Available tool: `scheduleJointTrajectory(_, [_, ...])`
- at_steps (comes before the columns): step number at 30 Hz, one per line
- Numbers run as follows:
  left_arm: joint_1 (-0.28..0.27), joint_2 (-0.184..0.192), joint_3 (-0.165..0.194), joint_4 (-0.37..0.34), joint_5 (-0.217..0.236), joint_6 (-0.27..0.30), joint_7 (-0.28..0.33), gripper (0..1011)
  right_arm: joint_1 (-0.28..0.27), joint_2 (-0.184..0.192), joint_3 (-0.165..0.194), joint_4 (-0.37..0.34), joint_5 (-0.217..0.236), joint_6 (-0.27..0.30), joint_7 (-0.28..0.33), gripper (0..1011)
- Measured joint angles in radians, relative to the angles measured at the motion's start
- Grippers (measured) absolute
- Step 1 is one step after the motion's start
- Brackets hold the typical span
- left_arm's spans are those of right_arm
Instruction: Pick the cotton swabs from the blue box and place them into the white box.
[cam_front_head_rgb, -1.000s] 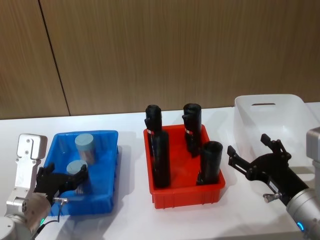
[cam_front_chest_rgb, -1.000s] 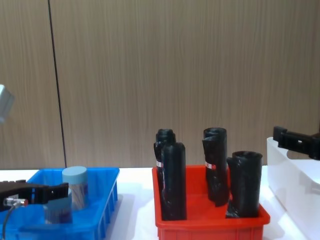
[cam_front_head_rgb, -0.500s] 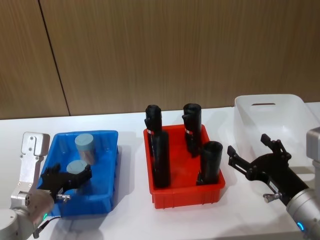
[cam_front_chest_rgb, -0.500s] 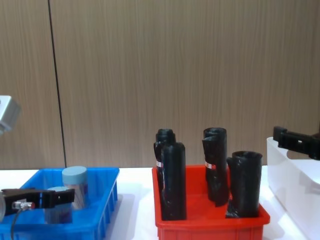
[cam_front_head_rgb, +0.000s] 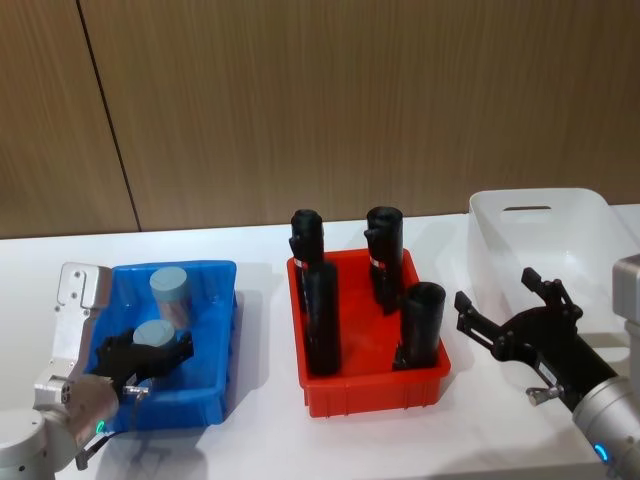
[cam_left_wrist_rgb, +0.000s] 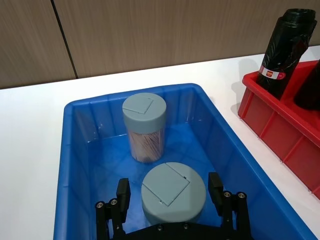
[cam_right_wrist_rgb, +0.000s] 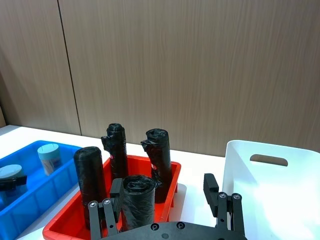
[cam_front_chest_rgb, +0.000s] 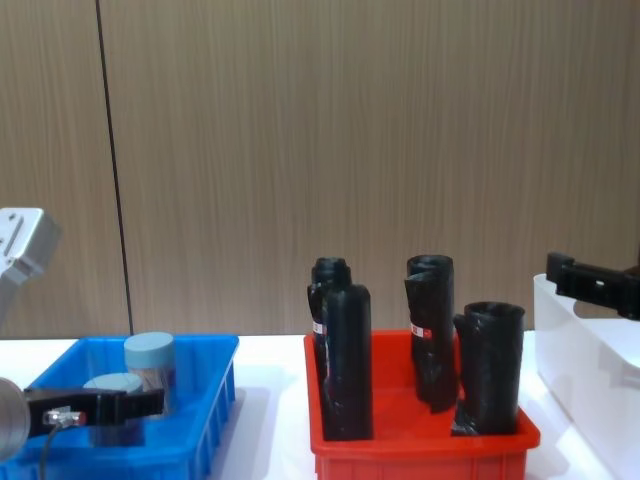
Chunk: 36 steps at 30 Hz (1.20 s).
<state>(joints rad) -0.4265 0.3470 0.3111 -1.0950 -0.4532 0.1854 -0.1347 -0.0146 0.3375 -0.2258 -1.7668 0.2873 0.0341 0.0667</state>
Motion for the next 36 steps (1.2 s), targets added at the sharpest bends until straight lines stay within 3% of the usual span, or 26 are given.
scheduleJointTrajectory(6, [-0.019,-0.010,0.003,0.032,0.009,-0.003,-0.018,904,0.000,0.000,0.000,0.000,0.000,0.000,0.000,1002])
scheduleJointTrajectory(14, [-0.027,-0.017,0.006,0.047,0.021,-0.011,-0.023,671,0.000,0.000,0.000,0.000,0.000,0.000,0.000,1002])
scheduleJointTrajectory(23, [-0.022,-0.013,0.006,0.023,0.049,-0.025,-0.023,669,0.000,0.000,0.000,0.000,0.000,0.000,0.000,1002])
scheduleJointTrajectory(29, [-0.004,0.002,0.002,-0.037,0.078,-0.043,-0.032,669,0.000,0.000,0.000,0.000,0.000,0.000,0.000,1002])
scheduleJointTrajectory(36, [0.022,0.029,-0.008,-0.119,0.101,-0.068,-0.087,669,0.000,0.000,0.000,0.000,0.000,0.000,0.000,1002])
